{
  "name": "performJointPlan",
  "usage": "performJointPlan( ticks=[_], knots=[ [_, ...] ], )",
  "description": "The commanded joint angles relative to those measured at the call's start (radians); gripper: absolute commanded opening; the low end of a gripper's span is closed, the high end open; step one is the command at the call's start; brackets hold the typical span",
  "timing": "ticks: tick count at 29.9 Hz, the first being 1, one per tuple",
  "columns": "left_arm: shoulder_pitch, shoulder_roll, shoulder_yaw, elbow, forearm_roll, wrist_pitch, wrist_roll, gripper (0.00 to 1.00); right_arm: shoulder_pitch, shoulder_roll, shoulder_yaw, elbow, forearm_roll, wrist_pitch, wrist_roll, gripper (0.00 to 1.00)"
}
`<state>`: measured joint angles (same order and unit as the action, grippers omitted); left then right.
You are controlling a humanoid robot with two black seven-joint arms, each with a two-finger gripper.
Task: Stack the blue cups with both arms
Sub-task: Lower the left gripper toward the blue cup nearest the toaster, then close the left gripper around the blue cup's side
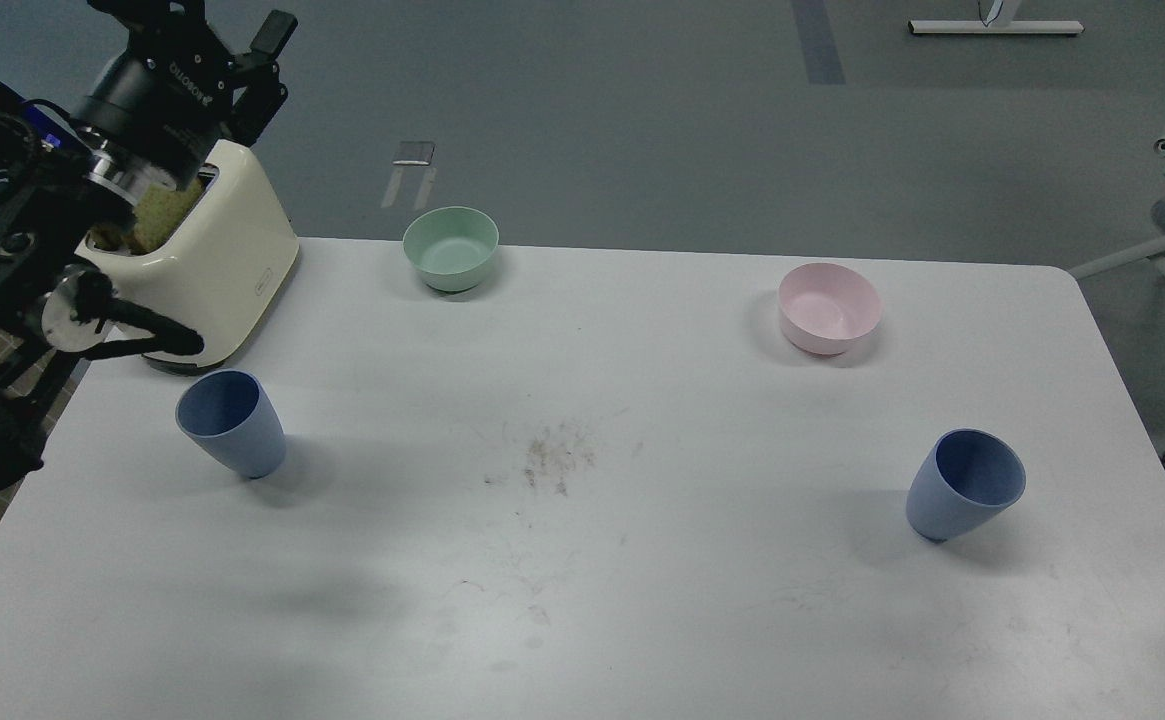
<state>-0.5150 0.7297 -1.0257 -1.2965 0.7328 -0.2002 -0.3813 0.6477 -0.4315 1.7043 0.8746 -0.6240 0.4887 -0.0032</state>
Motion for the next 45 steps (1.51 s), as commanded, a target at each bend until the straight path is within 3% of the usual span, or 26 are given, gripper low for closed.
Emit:
performJointPlan(
  ticks=[1,6,10,15,22,24,41,45],
  knots=[
    [0.214,0.166,-0.034,-0.154,0.25,0.048,-0.076,0.85,-0.014,0.0,0.005,0.0,0.018,0.0,0.0,1.0],
    [0.389,0.31,-0.056,-0.179,0.374,0.11,-0.079,0.85,-0.023,0.0,0.005,0.001,0.026,0.0,-0.001,1.0],
    [0.444,0.382,-0.051,-0.172,0.503,0.122,-0.077,0.85,-0.026,0.0,0.005,0.001,0.044,0.0,-0.001,1.0],
    [0.52,0.428,-0.036,-0.121,0.805,0.231,-0.076,0.85,-0.039,0.0,0.005,0.001,0.047,0.0,-0.001,1.0],
    [0.518,0.393,-0.019,0.023,1.024,0.234,-0.071,0.84,-0.042,0.0,0.005,0.001,0.049,0.0,-0.001,1.0],
    [0.512,0.361,-0.005,0.065,1.027,0.234,-0.073,0.78,-0.042,0.0,0.005,0.001,0.049,0.0,-0.001,1.0],
    [0.382,0.22,0.151,0.164,1.047,0.234,-0.05,0.74,-0.06,0.0,0.012,0.0,0.047,0.0,0.0,1.0],
    [0.349,0.168,0.177,0.221,1.109,0.234,-0.05,0.59,-0.069,0.0,0.018,-0.002,0.049,0.0,0.0,1.0]
  ],
)
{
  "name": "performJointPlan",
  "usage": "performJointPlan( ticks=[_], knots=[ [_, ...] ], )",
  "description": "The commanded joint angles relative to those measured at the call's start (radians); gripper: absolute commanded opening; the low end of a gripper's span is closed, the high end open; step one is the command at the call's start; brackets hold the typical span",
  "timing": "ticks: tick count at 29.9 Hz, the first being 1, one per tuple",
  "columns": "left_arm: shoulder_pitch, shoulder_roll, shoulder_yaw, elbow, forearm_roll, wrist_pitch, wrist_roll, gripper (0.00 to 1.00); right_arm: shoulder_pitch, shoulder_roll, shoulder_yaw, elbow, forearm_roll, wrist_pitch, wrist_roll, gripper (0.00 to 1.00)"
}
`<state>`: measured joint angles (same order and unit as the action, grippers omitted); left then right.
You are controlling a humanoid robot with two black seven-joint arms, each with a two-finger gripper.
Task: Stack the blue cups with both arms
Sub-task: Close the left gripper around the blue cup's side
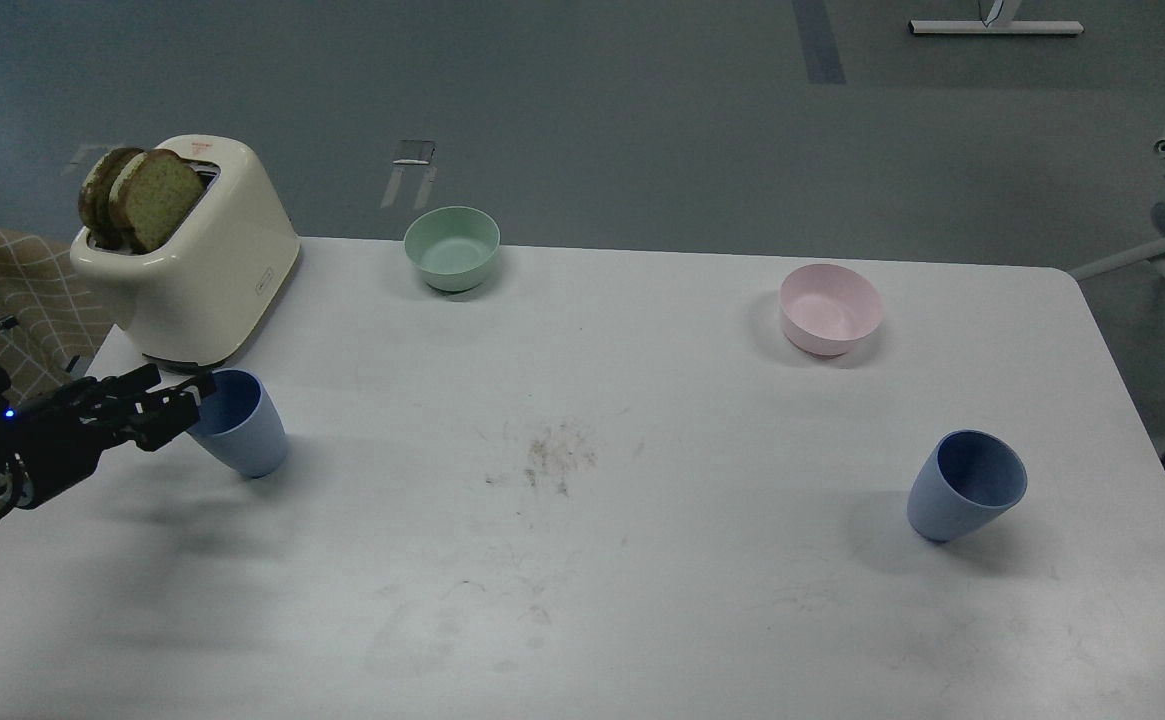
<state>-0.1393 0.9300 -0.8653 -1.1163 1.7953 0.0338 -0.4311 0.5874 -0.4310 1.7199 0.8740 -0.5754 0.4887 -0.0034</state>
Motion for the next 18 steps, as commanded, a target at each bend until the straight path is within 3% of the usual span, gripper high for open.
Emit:
performJointPlan(
  ticks=[1,7,16,18],
  knots=[
    [-0.042,-0.043,0.017,0.059,0.065,0.0,-0.001,0.51,-0.009,0.0,0.004,-0.001,0.0,0.0,0.0,1.0],
    [-0.049,-0.057,0.017,0.069,0.064,-0.002,-0.003,0.02,-0.014,-0.002,0.012,-0.001,-0.001,0.0,0.0,1.0],
    [-0.092,-0.037,0.019,0.05,0.072,0.0,-0.018,0.0,-0.024,-0.002,0.018,-0.001,-0.001,0.0,0.0,1.0],
    [-0.1,-0.005,0.02,0.029,0.075,-0.002,-0.043,0.0,-0.034,-0.003,0.026,-0.001,0.0,0.0,0.0,1.0]
  ],
)
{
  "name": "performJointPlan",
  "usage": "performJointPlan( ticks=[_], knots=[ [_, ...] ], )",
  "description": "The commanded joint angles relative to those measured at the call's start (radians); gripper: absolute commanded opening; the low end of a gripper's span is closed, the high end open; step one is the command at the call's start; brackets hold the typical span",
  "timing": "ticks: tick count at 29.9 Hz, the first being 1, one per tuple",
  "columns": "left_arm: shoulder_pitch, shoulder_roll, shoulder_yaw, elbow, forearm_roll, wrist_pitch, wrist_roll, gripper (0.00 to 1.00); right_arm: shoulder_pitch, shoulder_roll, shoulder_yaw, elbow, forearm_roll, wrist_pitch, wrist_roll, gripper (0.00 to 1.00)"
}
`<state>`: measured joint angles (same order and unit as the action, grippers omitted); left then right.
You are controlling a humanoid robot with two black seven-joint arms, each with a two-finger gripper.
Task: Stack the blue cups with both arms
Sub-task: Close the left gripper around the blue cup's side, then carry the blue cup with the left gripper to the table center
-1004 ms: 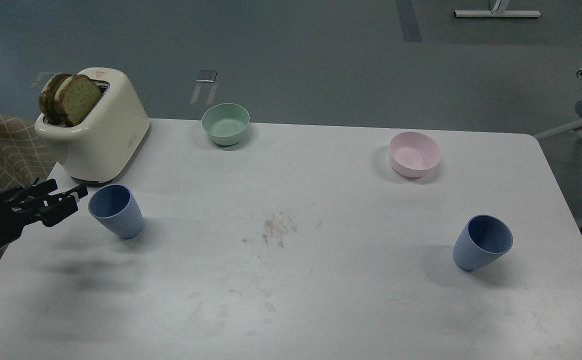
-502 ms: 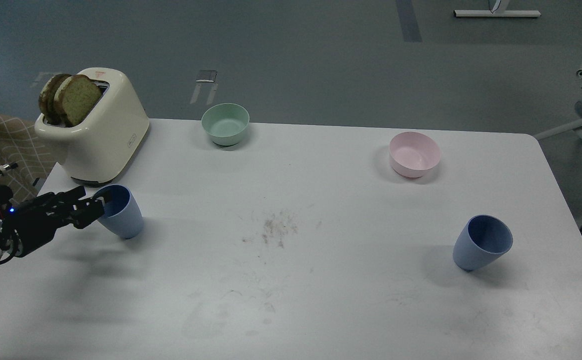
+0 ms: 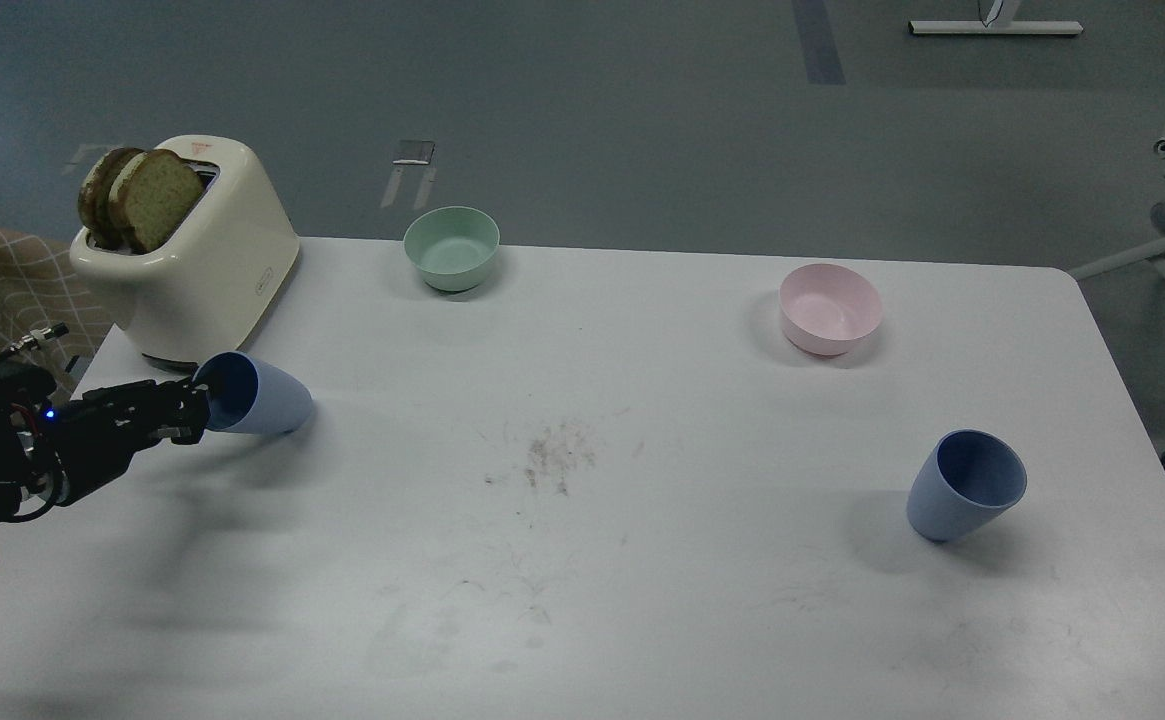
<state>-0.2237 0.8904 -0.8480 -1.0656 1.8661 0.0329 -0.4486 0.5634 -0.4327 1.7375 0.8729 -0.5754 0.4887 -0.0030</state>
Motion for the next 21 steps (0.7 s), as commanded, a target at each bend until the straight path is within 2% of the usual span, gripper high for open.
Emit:
performJointPlan(
  ticks=[1,7,9,11,13,15,17,18,19,21],
  knots=[
    [-0.017,0.05,0.003,-0.037,0.007,-0.001,-0.035,0.0,-0.013,-0.001,0.013,0.0,0.0,0.0,0.0,1.0],
    [-0.052,0.139,0.01,-0.167,0.07,-0.02,-0.04,0.0,-0.04,-0.001,0.034,0.001,0.0,0.0,0.0,1.0],
    [-0.081,0.15,0.012,-0.197,0.094,-0.059,-0.04,0.0,-0.045,-0.001,0.039,0.001,0.0,0.0,0.0,1.0],
    [-0.152,0.142,0.013,-0.217,0.119,-0.16,-0.04,0.0,-0.05,-0.001,0.051,0.003,0.0,0.0,0.0,1.0],
    [-0.199,0.137,0.027,-0.234,0.136,-0.22,-0.04,0.0,-0.051,-0.003,0.057,0.003,0.0,0.0,0.0,1.0],
    [-0.294,0.118,0.07,-0.261,0.157,-0.289,-0.04,0.0,-0.053,-0.015,0.06,0.003,0.0,0.0,0.0,1.0],
    [-0.443,0.053,0.165,-0.302,0.16,-0.352,-0.04,0.0,-0.057,-0.027,0.066,0.0,0.0,0.0,0.0,1.0],
    [-0.526,0.026,0.228,-0.312,0.162,-0.373,-0.04,0.0,-0.062,-0.031,0.069,0.0,0.0,0.0,0.0,1.0],
    [-0.526,0.025,0.228,-0.312,0.162,-0.373,-0.04,0.0,-0.062,-0.031,0.07,0.0,0.0,0.0,0.0,1.0],
    [-0.656,-0.033,0.341,-0.31,0.165,-0.401,-0.04,0.0,-0.073,-0.032,0.079,0.0,0.0,0.0,0.0,1.0]
  ],
)
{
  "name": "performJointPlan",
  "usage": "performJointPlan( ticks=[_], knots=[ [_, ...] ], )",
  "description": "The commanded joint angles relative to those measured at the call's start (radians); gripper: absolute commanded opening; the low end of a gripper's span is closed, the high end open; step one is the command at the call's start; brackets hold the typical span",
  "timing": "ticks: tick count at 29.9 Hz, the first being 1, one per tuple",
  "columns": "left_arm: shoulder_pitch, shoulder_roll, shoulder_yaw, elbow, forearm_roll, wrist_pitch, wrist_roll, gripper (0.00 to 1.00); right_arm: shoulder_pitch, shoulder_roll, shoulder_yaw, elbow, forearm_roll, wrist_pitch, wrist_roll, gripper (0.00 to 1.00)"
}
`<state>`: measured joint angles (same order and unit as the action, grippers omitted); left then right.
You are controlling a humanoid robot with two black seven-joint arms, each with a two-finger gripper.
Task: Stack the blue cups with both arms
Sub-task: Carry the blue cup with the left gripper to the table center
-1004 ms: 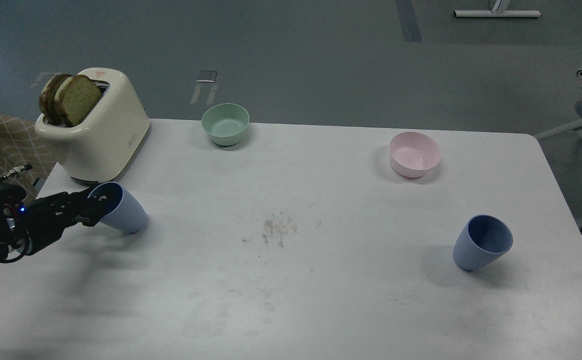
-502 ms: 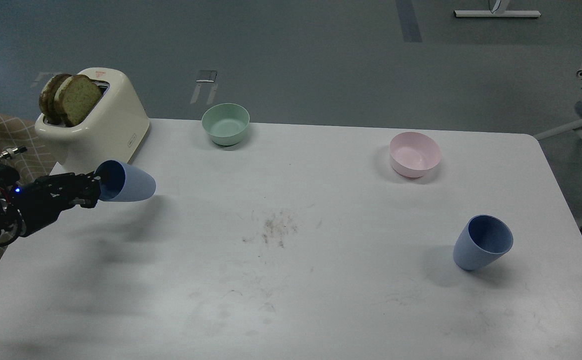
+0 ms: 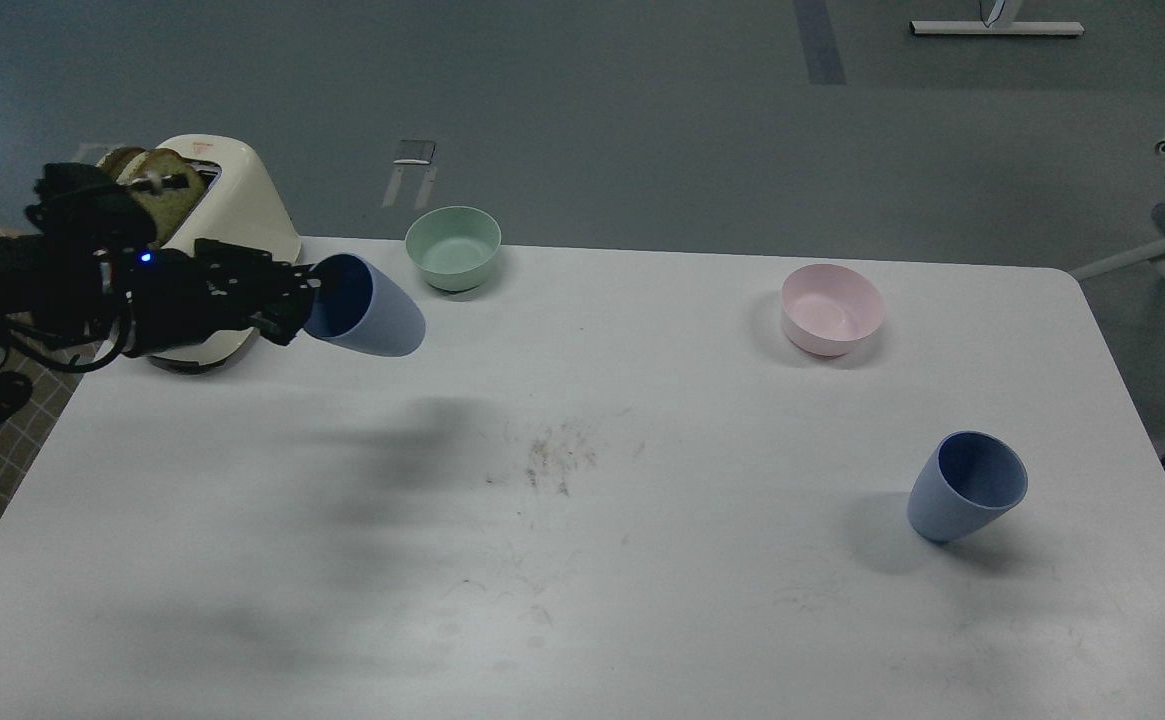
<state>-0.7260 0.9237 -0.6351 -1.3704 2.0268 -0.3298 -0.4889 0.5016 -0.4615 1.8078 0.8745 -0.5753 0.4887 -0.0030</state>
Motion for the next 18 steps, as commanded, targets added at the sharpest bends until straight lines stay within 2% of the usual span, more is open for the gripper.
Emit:
performJointPlan(
  ticks=[1,4,10,16,18],
  knots=[
    [-0.23,-0.118,0.215,0.005,0.015,-0.041,0.0,0.0,-0.014,-0.003,0.011,-0.002,0.0,0.0,0.0,1.0],
    [-0.369,-0.215,0.401,0.075,0.02,-0.041,0.0,0.0,-0.018,-0.003,0.018,-0.002,0.006,0.0,0.0,1.0],
    [-0.424,-0.394,0.511,0.201,0.03,-0.044,0.0,0.0,-0.029,-0.003,0.019,0.0,0.018,0.0,0.0,1.0],
    [-0.486,-0.483,0.646,0.303,0.041,-0.044,0.0,0.0,-0.031,-0.003,0.024,0.0,0.022,0.0,0.0,1.0],
    [-0.484,-0.491,0.653,0.304,0.041,-0.044,0.0,0.0,-0.031,-0.003,0.024,-0.002,0.022,0.0,0.0,1.0]
  ],
)
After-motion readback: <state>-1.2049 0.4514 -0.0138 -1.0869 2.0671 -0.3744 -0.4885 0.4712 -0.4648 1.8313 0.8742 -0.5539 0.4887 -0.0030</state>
